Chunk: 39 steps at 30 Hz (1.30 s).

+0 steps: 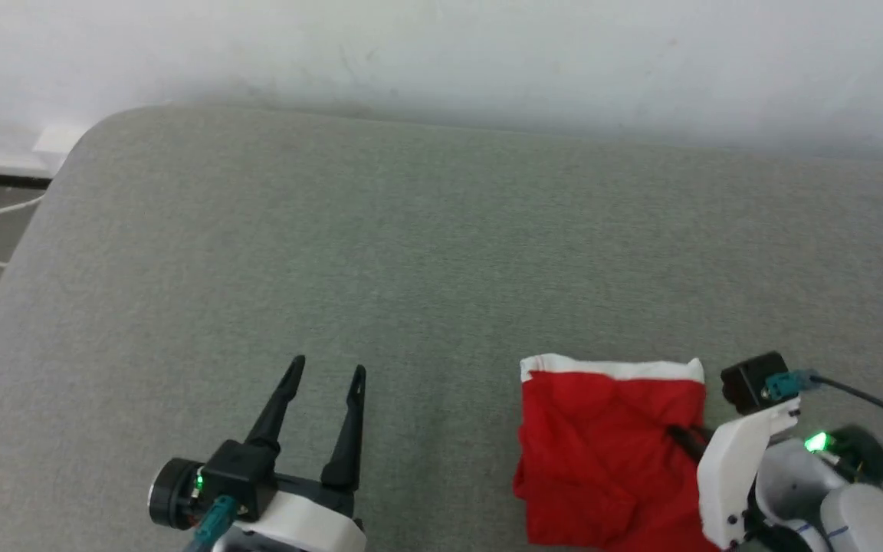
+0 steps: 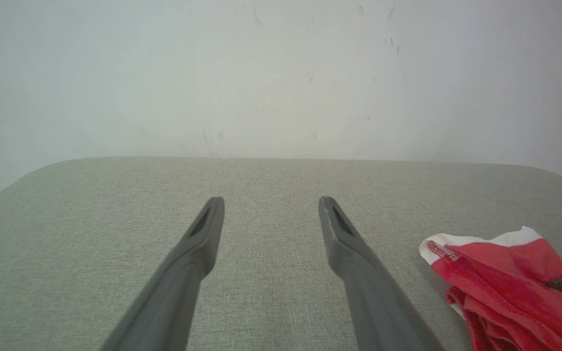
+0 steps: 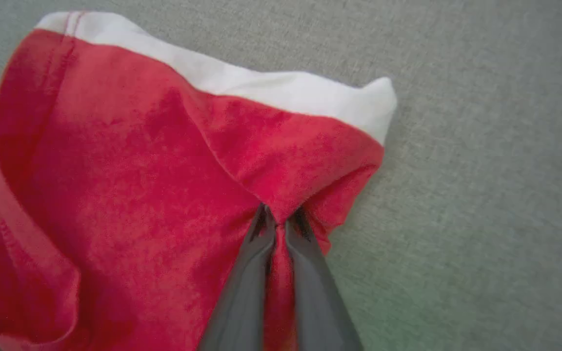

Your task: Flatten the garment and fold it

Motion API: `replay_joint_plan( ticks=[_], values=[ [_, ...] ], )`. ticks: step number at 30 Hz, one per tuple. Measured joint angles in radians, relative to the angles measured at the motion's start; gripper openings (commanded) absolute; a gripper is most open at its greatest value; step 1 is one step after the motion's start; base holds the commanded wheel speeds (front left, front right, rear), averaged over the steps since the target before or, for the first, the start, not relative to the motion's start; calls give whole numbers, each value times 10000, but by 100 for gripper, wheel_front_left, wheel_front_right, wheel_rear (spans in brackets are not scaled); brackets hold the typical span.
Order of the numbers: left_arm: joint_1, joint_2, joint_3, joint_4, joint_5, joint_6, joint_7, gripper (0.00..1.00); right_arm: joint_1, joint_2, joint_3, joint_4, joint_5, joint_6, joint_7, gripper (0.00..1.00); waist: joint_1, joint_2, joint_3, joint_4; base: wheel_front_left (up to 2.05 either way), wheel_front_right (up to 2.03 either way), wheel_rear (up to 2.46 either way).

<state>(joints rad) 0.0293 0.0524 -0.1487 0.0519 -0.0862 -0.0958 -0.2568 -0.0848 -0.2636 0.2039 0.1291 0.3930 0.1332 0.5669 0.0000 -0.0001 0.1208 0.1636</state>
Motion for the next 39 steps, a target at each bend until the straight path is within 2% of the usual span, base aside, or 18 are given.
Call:
replay_joint_plan(
  ticks=[5,10,15,20,24,30,39],
  values=[
    [-1,-4,-384,8,-17,10,0,100,-796,-1248,913,-376,-1206,-4,-125,0,0,0,-73,-650,0,0,0],
    [-203,-13,-729,-6,-104,88,0,100,-1477,-2679,1728,-602,-1582,0,31,0,0,0,-18,-1513,0,0,0],
    [-739,-17,-849,-25,-104,92,0,100,-2039,-3962,1866,-378,-1542,0,-205,0,0,0,209,-2391,0,0,0],
    [-1267,-19,-851,-33,-6,73,0,100,-2347,-4982,1664,548,-1438,-2,-1053,0,1,0,740,-2990,0,0,0],
    [-1649,-8,-842,-36,35,-42,0,100,-2558,-5260,1321,1494,-1432,-2,-2038,0,1,0,1315,-3228,0,0,0],
    [-1919,56,-825,-35,142,-119,0,100,-2967,-5294,566,2957,-1793,-2,-3430,0,2,0,2211,-3248,0,0,0],
    [-2066,84,-769,-29,176,-182,0,100,-3262,-5191,-752,4729,-2740,-2,-4374,0,0,0,2847,-2835,0,0,0]
  ],
)
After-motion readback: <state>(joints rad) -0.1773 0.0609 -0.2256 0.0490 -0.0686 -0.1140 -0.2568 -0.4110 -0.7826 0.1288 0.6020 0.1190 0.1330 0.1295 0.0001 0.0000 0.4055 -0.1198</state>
